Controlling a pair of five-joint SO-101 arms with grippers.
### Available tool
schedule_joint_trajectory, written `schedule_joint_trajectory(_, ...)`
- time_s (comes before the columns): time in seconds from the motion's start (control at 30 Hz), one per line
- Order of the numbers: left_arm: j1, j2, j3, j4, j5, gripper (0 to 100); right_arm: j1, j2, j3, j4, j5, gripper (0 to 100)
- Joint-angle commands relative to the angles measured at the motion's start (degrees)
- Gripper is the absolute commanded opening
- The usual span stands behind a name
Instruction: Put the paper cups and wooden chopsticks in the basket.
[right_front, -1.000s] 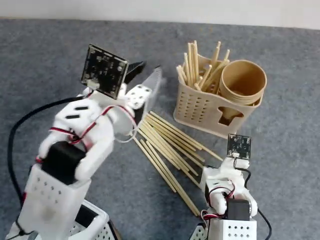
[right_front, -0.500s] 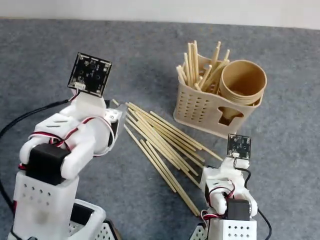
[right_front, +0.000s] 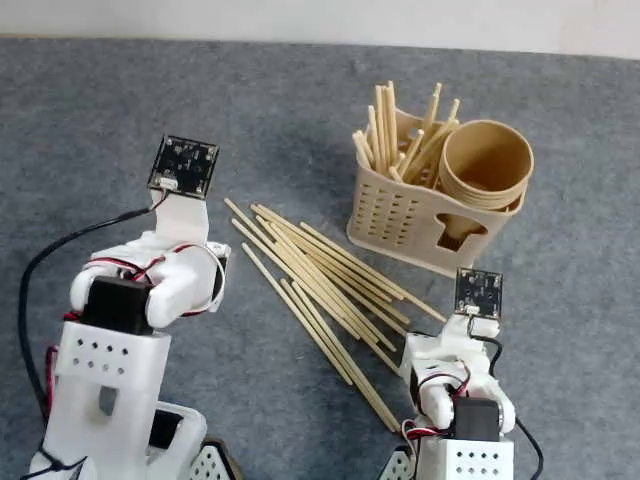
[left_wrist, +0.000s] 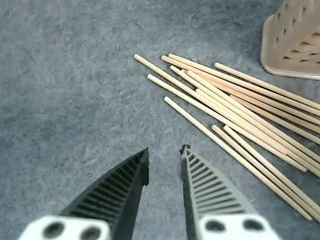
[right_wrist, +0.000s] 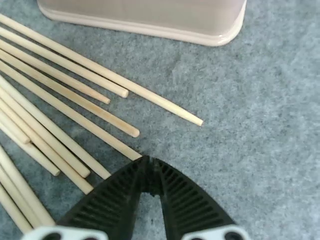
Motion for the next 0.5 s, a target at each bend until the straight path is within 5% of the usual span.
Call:
schedule_joint_trajectory(0.0, -0.48, -0.57, 1.71, -2.55, -0.26, 12, 0.48, -0.75, 7.60, 0.22, 0.00, 0.5)
schedule_joint_trajectory(0.47, -0.48, 17.54, -3.21, -2.55, 0.00, 12, 0.48, -0.75, 7.60, 0.22, 0.00, 0.5)
